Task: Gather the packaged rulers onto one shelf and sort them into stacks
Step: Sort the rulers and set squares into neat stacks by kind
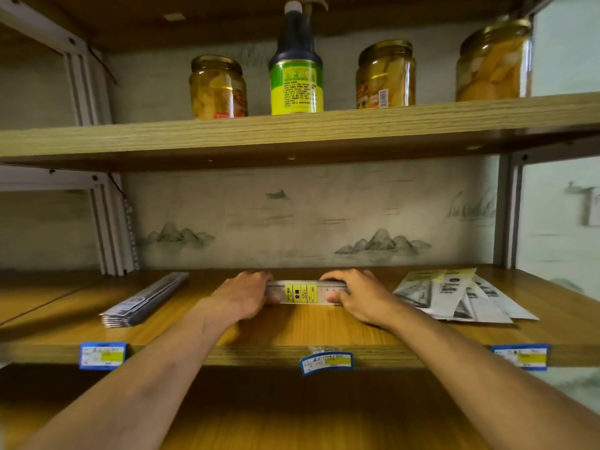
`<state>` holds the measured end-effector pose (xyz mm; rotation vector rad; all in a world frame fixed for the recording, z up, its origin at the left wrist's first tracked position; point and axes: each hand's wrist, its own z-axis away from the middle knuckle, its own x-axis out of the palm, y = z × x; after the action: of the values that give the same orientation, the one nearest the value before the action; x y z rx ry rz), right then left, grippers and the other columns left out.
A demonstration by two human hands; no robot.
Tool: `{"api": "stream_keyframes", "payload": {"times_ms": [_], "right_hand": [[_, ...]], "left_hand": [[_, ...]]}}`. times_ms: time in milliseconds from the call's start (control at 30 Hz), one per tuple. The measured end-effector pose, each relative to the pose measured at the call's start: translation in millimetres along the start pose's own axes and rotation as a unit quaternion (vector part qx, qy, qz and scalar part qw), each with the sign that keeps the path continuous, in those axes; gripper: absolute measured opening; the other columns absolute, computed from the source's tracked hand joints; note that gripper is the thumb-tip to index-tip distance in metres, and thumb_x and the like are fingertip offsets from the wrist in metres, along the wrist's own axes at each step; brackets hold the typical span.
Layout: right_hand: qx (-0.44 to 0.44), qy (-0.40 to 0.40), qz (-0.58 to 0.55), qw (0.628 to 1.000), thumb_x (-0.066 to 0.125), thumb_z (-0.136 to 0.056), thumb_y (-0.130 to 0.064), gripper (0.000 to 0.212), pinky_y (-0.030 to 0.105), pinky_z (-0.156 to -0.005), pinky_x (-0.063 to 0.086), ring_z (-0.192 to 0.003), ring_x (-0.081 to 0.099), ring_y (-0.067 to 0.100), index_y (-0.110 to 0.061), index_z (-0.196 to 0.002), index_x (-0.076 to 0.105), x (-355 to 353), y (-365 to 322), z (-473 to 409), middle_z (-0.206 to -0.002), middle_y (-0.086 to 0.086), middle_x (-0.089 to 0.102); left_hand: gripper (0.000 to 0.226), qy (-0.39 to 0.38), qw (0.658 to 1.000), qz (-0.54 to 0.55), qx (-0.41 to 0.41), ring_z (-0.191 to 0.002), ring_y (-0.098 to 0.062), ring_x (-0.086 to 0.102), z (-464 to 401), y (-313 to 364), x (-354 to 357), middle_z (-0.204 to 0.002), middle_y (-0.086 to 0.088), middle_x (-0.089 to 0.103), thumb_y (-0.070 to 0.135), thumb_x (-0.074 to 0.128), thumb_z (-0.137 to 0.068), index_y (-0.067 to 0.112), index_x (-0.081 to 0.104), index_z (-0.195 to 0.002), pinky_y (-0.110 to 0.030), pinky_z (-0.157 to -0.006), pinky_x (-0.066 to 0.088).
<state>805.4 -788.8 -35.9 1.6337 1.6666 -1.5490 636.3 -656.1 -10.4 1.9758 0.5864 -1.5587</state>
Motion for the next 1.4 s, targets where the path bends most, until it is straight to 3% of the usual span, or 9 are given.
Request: {"api": "stream_keyframes", "payload": {"times_ms": [200, 400, 567, 633, 733, 867, 1033, 1267, 1400], "right_hand": [[-0.025, -0.017, 0.03, 0.999, 0.056, -0.095, -0.025, 0.039, 0.027, -0.09, 0.041, -0.115, 0.053, 0.015, -0.037, -0.132, 0.052, -2.1, -1.2, 2.4, -0.131, 0.0, 0.056], [-0.058, -0.04, 0.201, 0.977, 0.06, -0.085, -0.057, 0.057, 0.038, -0.096, 0.046, -0.111, 0.055, 0.018, -0.037, -0.137, 0.047, -17.6, -28.5, 1.0, -0.126, -0.004, 0.06], [-0.07, -0.028, 0.18, 0.981, 0.061, -0.09, -0.042, 0.037, 0.04, -0.085, 0.052, -0.097, 0.061, 0.015, -0.033, -0.126, 0.056, 0.4, -36.7, 0.4, -0.107, -0.003, 0.066], [-0.033, 0.008, 0.13, 0.991, 0.061, -0.091, -0.039, 0.039, 0.036, -0.083, 0.053, -0.097, 0.061, 0.013, -0.035, -0.128, 0.055, 0.4, -31.4, -0.1, -0.11, -0.004, 0.066], [0.007, 0.07, -0.035, 0.997, 0.061, -0.092, -0.033, 0.042, 0.026, -0.08, 0.051, -0.105, 0.06, 0.011, -0.03, -0.133, 0.053, -8.0, -28.0, -0.7, -0.122, -0.006, 0.064], [-0.027, 0.097, -0.252, 0.962, 0.064, -0.091, -0.028, 0.034, 0.024, -0.084, 0.049, -0.109, 0.061, 0.01, -0.026, -0.124, 0.059, -3.8, -41.0, 8.4, -0.116, -0.009, 0.067], [0.001, 0.085, -0.411, 0.907, 0.062, -0.092, -0.026, 0.023, 0.032, -0.088, 0.049, -0.103, 0.061, 0.008, -0.034, -0.113, 0.058, 10.5, -55.9, 13.2, -0.108, -0.012, 0.067], [0.008, 0.066, -0.394, 0.917, 0.065, -0.088, -0.034, 0.034, 0.027, -0.085, 0.05, -0.11, 0.059, 0.008, -0.036, -0.121, 0.054, 4.8, -48.8, 15.7, -0.115, -0.012, 0.065], [0.012, 0.079, -0.362, 0.929, 0.066, -0.087, -0.039, 0.043, 0.02, -0.075, 0.05, -0.106, 0.061, 0.007, -0.033, -0.128, 0.053, 4.3, -49.4, 18.6, -0.116, -0.01, 0.065]], "left_hand": [[0.039, 0.016, 1.0, -0.001, 0.003, -0.116, -0.021, 0.056, 7.3, 0.2, -1.6, -0.127, -0.003, 0.058, 0.041, 0.055, -0.095, 0.025, 0.052, -0.131, -0.038, -0.098, 0.044], [0.042, 0.032, 0.999, -0.008, 0.004, -0.114, -0.022, 0.057, 10.0, 0.6, 0.9, -0.126, -0.005, 0.057, 0.041, 0.055, -0.095, 0.025, 0.048, -0.133, -0.037, -0.093, 0.047], [0.048, 0.067, 0.997, -0.011, 0.027, -0.114, -0.022, 0.059, 16.1, -5.2, 3.9, -0.133, -0.005, 0.052, 0.04, 0.058, -0.093, 0.03, 0.042, -0.138, -0.038, -0.093, 0.049], [0.07, 0.13, 0.985, 0.095, 0.059, -0.122, -0.024, 0.053, 21.0, -8.6, 1.5, -0.15, -0.006, 0.029, 0.034, 0.068, -0.087, 0.038, 0.028, -0.144, -0.043, -0.1, 0.047], [0.103, 0.25, 0.905, 0.342, 0.046, -0.136, -0.024, 0.036, 28.4, -4.4, -9.7, -0.157, -0.002, 0.009, 0.03, 0.077, -0.08, 0.033, 0.004, -0.152, -0.049, -0.111, 0.033], [0.082, 0.145, 0.844, 0.515, 0.017, -0.126, -0.007, 0.051, 29.5, 13.3, -14.9, -0.131, 0.011, 0.058, 0.046, 0.072, -0.08, 0.022, 0.032, -0.147, -0.03, -0.101, 0.044], [0.034, 0.171, 0.837, 0.512, 0.086, -0.087, 0.011, 0.064, 25.2, 35.0, -22.2, -0.099, 0.019, 0.069, 0.026, 0.067, -0.088, 0.021, 0.063, -0.122, -0.007, -0.067, 0.051], [0.038, 0.147, 0.877, 0.437, 0.137, -0.103, -0.002, 0.066, 22.6, 38.2, -27.5, -0.113, 0.01, 0.07, 0.033, 0.063, -0.089, 0.02, 0.064, -0.125, -0.026, -0.092, 0.054], [0.039, 0.134, 0.885, 0.422, 0.146, -0.109, -0.001, 0.061, 21.9, 35.8, -25.1, -0.12, 0.011, 0.067, 0.025, 0.063, -0.091, 0.021, 0.06, -0.13, -0.015, -0.084, 0.051]]}}
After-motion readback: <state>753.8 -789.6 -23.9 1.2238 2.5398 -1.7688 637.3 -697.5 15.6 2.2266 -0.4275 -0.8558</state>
